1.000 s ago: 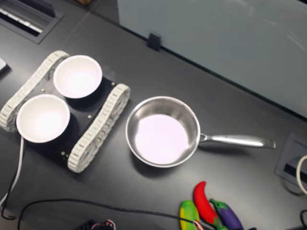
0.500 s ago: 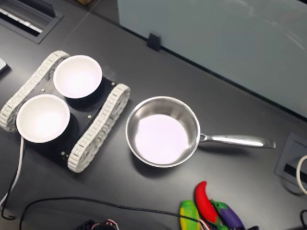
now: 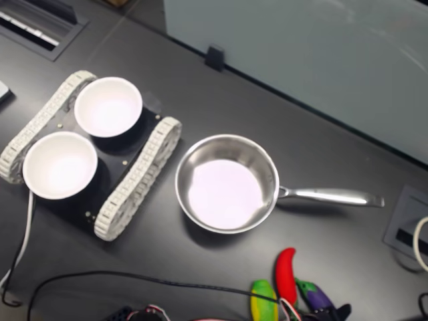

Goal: Pick up the brinjal and place them in the pan

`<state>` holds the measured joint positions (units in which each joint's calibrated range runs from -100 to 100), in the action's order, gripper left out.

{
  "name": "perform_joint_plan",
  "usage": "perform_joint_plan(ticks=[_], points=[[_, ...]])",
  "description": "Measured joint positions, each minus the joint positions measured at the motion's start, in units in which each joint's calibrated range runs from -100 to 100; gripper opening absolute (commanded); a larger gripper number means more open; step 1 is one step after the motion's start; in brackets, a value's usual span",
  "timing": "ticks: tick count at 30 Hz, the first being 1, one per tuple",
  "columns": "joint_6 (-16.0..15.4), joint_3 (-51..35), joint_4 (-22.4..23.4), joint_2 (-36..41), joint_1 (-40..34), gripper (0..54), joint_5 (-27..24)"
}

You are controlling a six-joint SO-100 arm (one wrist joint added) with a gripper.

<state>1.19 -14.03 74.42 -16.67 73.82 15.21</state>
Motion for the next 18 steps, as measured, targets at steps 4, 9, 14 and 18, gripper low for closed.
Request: perform_joint_plan(ticks=[4,9,14,18], points=[[-0.1,-3.5,2.0,-2.3,0.0,33.1,-0.4],[-0.1,-8.8,4.5,-5.8,0.0,32.8,-1.6],[0.1,-10.4,5.4,-6.6,-0.4,31.7,-1.7],[0.3,-12.0,5.7,-8.2,-0.9,30.8,-1.8]])
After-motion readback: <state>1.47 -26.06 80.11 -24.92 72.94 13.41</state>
